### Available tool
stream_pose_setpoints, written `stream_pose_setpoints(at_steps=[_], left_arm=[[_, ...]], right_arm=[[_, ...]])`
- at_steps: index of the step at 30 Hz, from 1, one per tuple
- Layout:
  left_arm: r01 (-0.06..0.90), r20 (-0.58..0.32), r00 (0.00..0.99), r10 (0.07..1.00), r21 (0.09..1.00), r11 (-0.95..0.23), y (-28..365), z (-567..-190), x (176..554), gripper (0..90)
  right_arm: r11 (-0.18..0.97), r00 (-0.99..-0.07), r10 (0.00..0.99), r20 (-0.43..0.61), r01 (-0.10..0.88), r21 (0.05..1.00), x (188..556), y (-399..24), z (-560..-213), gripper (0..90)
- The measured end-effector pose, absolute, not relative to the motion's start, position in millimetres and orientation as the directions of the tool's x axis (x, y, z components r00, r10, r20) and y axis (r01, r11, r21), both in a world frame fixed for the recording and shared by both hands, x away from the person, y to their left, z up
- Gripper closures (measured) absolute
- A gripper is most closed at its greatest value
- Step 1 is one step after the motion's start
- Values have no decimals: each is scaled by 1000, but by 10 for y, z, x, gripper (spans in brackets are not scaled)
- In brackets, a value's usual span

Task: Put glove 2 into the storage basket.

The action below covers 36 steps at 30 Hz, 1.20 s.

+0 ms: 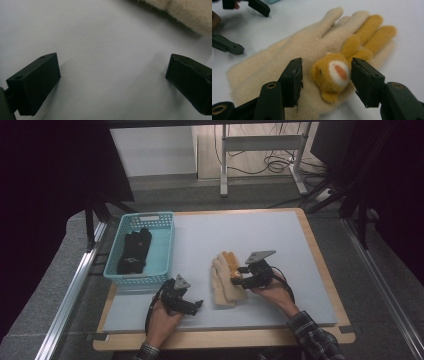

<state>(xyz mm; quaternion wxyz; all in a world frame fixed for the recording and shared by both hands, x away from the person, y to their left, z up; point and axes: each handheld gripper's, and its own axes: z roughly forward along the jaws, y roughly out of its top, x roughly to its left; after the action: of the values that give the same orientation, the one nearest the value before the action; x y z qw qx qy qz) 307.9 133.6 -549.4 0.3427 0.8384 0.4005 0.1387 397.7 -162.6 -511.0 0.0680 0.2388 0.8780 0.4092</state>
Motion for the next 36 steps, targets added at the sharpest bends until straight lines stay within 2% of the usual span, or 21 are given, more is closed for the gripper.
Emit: stream_pose_setpoints(at_steps=[3,5,8,14,18,21,27,33,36], left_arm=[[576,-42,641,767,686,-444,1336,-5494,3079,0],[576,-42,641,767,686,-444,1336,-5494,3079,0],[577,-43,640,767,687,-443,1335,-5495,3079,0],[575,-41,640,767,688,-443,1335,-5495,3080,0],[576,-41,640,767,687,-443,1335,-5494,3080,0],[574,-39,642,766,686,-447,1337,-5494,3080,0],[576,-43,638,769,689,-439,1333,-5496,3078,0],[576,-44,637,769,690,-438,1332,-5497,3078,0],[576,-43,638,769,689,-440,1335,-5495,3078,0]], right_arm=[[541,-866,490,103,394,743,4020,-1589,-5206,585],[523,-859,497,122,409,748,4019,-1606,-5197,627],[516,-843,525,117,424,745,3960,-1616,-5087,642],[505,-814,575,79,430,748,3782,-1514,-4726,641],[518,-821,568,62,415,748,3688,-1359,-4597,640],[549,-810,586,27,422,722,3683,-1248,-4625,639],[559,-802,594,56,462,689,3737,-1179,-4845,628],[533,-808,587,51,434,726,3755,-1280,-4787,473],[517,-805,591,55,431,740,3765,-1427,-4716,449]])
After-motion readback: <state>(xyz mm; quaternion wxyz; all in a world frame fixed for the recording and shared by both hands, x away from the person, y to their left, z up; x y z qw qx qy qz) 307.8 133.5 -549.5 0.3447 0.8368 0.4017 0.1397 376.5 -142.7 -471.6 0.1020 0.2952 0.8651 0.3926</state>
